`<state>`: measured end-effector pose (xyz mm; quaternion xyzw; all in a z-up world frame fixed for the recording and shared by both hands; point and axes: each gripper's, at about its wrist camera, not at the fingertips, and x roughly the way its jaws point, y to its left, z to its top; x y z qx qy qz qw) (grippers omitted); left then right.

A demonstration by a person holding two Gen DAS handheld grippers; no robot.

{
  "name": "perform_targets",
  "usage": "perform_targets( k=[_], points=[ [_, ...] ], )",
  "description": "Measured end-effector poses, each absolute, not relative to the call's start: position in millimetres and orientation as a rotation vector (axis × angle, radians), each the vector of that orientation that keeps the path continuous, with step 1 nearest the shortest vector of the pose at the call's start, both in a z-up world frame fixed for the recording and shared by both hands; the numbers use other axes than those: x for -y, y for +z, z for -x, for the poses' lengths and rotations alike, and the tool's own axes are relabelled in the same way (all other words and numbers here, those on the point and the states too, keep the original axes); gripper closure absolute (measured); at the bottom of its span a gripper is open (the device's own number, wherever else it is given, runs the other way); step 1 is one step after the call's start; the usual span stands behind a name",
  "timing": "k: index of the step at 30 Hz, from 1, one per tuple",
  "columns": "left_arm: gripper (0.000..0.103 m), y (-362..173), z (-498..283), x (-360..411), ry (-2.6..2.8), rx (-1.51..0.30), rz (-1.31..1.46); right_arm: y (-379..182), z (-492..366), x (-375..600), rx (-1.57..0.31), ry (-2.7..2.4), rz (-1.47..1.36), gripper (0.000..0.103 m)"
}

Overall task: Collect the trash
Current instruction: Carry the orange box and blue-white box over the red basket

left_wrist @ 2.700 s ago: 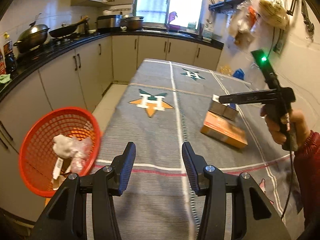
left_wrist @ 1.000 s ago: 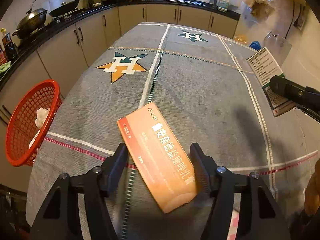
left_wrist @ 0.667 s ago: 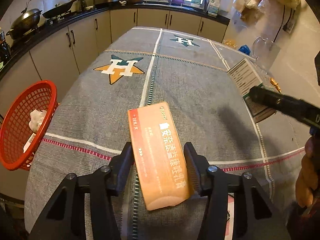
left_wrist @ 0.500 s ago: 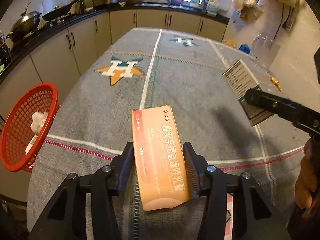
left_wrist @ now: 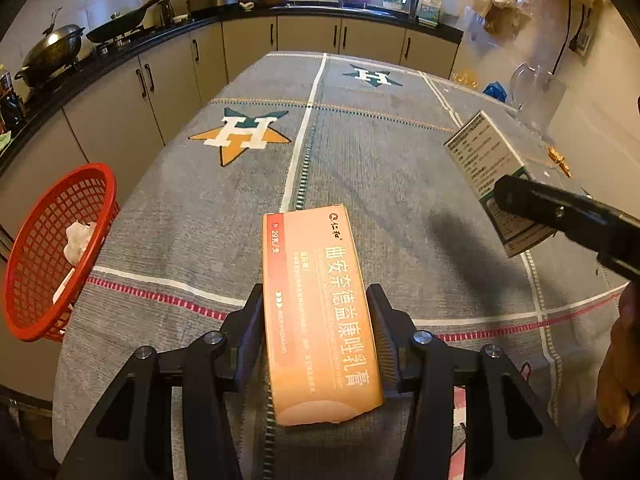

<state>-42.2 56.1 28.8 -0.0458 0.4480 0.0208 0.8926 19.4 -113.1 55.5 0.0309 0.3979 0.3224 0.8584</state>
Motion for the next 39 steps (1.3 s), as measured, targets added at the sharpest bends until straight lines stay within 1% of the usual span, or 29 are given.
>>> perform_targets(
  k=[6,15,24,33,39],
  points=[
    [0.055,41,49,-65,0.073,-0.887,0.112,56,-15,109,-0.821,0.683,-0.053,0.066],
    [0.055,55,62,-79,0.106,-0.837,0.108,55,-5,101,-0.848,0.702,-0.073,0.066],
    [0.055,62,73,-107,0.138,-0.801,0.148,59,7,71,-0.868,0.726,-0.046,0.066],
    [0.055,79,87,-173,0.221,-0.735,0.241,79,8,4,-0.864,0.793,0.024,0.066],
    [0.055,81,99,-237,0.320,-0.702,0.319,85,4,-59,-0.876,0.856,0.062,0.066]
  ],
)
